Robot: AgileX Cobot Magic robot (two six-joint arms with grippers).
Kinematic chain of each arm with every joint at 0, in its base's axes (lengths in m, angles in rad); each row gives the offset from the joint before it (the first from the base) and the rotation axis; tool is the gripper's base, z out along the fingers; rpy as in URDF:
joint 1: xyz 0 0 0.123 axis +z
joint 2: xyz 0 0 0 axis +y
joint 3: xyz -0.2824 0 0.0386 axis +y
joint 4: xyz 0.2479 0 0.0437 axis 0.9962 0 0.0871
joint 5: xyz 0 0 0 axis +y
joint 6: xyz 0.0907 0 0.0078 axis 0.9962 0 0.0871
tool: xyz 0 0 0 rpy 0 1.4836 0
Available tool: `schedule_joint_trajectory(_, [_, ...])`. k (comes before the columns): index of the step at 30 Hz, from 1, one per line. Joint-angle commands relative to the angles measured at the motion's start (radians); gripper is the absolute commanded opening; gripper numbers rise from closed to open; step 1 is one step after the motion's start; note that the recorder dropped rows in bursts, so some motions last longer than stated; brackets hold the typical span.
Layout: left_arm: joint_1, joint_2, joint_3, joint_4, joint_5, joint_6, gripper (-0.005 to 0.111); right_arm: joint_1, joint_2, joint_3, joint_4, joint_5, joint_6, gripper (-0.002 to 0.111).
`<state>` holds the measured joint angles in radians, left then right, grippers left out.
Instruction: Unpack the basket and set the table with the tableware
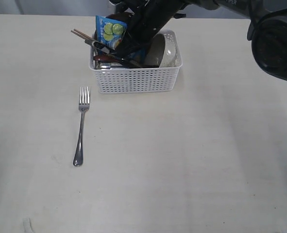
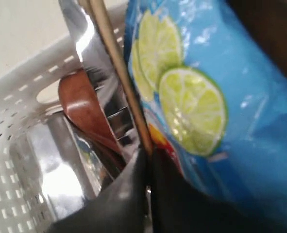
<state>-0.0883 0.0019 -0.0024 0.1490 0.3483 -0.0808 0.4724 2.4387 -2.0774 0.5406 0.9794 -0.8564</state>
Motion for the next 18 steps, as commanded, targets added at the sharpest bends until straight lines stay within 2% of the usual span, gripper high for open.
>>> schedule_joint_trajectory(1, [-0.005,-0.002,0.002,0.004,-0.001,-0.002,0.0,0.006,0.032,0.02,-0.077,0.042,0.056,-0.001])
schedule_joint_trajectory(12, [-0.005,-0.002,0.002,0.004,-0.001,-0.002,0.0,0.006,-0.038,0.02,0.0,0.078,0.057,0.002])
schedule_joint_trajectory(14, [-0.005,-0.002,0.002,0.004,-0.001,-0.002,0.0,0.006,-0.048,0.02,0.02,0.089,0.039,0.01])
schedule_joint_trajectory(18, [-0.005,-0.002,0.002,0.004,-0.001,-0.002,0.0,0.006,-0.055,0.02,0.022,0.091,0.029,0.04])
